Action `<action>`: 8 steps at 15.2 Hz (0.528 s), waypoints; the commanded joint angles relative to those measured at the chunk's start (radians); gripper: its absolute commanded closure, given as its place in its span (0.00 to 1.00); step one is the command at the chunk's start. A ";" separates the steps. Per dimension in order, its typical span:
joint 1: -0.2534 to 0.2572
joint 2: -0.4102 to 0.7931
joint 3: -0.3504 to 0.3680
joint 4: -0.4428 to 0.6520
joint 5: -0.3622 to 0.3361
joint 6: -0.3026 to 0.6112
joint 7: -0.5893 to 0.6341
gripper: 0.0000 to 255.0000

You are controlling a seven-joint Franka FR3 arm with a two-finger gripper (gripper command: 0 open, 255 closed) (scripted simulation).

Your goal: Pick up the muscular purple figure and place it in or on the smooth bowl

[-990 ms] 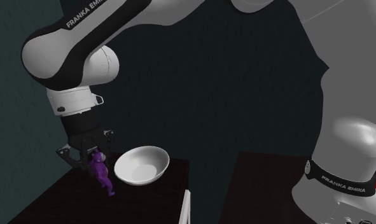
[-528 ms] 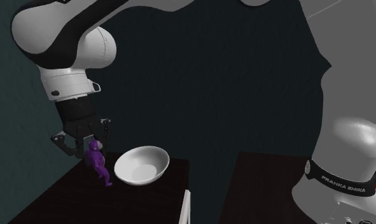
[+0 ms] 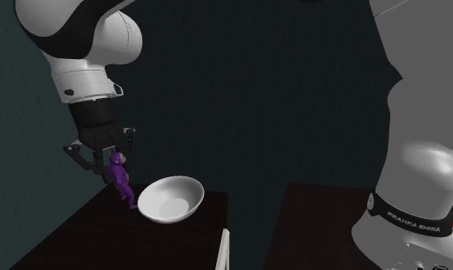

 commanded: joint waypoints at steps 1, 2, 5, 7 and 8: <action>-0.031 -0.037 -0.009 -0.051 0.003 0.010 -0.038 1.00; -0.046 -0.053 -0.015 -0.072 0.003 0.014 -0.058 1.00; -0.091 -0.094 -0.033 -0.127 0.004 0.021 -0.118 1.00; -0.120 -0.118 -0.046 -0.157 0.003 0.024 -0.159 1.00; -0.135 -0.128 -0.053 -0.170 0.002 0.025 -0.179 1.00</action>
